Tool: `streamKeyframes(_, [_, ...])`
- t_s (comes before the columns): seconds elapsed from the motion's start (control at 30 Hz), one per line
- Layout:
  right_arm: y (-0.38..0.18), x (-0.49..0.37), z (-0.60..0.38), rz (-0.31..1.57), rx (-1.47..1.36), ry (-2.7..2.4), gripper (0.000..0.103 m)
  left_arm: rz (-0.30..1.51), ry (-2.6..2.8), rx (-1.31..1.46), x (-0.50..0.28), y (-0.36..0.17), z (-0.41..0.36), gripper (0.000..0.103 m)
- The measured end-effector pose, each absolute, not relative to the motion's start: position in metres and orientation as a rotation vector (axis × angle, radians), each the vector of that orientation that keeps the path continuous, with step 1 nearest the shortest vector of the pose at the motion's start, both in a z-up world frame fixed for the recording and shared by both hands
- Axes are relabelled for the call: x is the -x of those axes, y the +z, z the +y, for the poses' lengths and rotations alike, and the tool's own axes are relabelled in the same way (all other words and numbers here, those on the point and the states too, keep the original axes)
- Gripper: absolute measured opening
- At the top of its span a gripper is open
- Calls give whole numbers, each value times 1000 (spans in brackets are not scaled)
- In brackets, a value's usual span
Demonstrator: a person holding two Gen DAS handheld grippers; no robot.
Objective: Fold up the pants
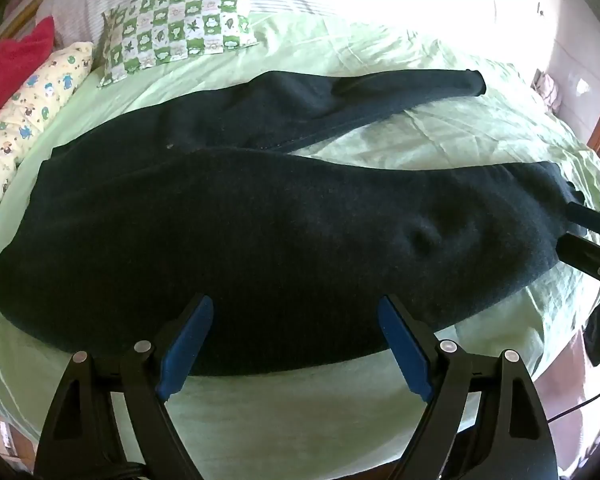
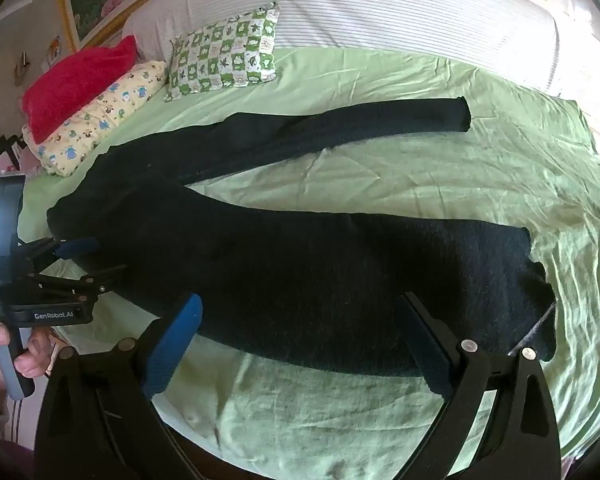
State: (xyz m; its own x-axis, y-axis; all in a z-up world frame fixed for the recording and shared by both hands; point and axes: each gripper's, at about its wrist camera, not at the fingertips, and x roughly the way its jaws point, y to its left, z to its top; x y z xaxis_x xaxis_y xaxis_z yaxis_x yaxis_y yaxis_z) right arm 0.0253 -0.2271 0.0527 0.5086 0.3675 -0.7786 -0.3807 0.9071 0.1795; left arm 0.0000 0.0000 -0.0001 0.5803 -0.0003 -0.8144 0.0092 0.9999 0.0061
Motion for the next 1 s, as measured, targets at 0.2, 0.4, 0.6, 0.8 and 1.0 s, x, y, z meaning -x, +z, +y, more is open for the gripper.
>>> streamKeyframes(0.2, [53, -25, -227, 934, 14, 451, 97, 952, -3, -13, 0, 0, -1, 86])
streamKeyframes(0.4, [53, -25, -227, 933, 15, 452, 97, 952, -5, -12, 0, 0, -1, 86])
streamKeyframes(0.6, [53, -25, -226, 933, 15, 450, 97, 952, -5, -10, 0, 0, -1, 86])
streamKeyframes(0.8, [53, -26, -226, 934, 15, 450, 97, 952, -3, -12, -2, -1, -5, 86])
streamKeyframes(1.0, [53, -27, -227, 933, 13, 451, 97, 946, -7, -17, -5, 2, -5, 86])
